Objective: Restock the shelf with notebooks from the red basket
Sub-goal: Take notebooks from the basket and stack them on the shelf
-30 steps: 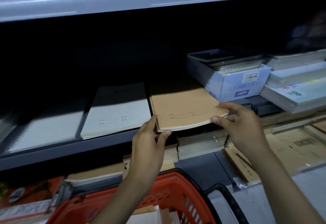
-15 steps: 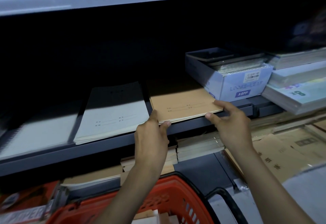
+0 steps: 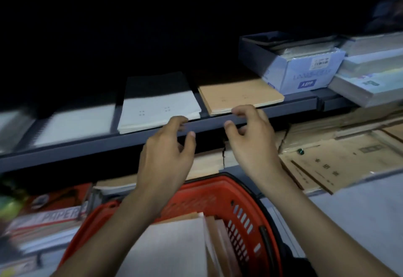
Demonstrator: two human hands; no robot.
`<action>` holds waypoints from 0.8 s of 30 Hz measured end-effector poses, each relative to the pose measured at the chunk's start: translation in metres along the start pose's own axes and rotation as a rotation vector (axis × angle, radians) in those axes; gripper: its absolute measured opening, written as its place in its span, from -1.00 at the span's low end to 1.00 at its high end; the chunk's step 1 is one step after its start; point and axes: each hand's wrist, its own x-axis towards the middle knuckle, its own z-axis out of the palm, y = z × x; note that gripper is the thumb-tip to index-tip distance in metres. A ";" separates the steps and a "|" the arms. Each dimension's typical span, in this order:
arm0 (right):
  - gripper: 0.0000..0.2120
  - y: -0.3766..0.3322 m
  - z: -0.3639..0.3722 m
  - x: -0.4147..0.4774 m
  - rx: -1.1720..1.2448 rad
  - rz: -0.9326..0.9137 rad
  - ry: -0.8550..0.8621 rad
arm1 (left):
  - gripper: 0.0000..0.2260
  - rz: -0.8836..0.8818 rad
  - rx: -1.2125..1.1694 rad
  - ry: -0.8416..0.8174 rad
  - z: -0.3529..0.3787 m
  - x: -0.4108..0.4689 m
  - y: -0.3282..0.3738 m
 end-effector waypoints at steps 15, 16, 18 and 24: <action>-0.29 0.036 0.113 -0.211 -0.624 -0.133 -1.308 | -0.51 -0.814 0.203 -0.896 -0.019 -0.177 -0.200; -0.26 0.037 0.116 -0.218 -0.665 -0.186 -1.312 | -0.52 -0.838 0.184 -0.887 -0.019 -0.182 -0.204; -0.25 0.039 0.121 -0.226 -0.746 -0.282 -1.289 | -0.51 -0.902 0.117 -0.818 -0.019 -0.189 -0.214; -0.45 0.033 0.127 -0.209 -0.754 -0.425 -1.344 | -0.77 -1.046 -0.027 -0.447 -0.028 -0.189 -0.219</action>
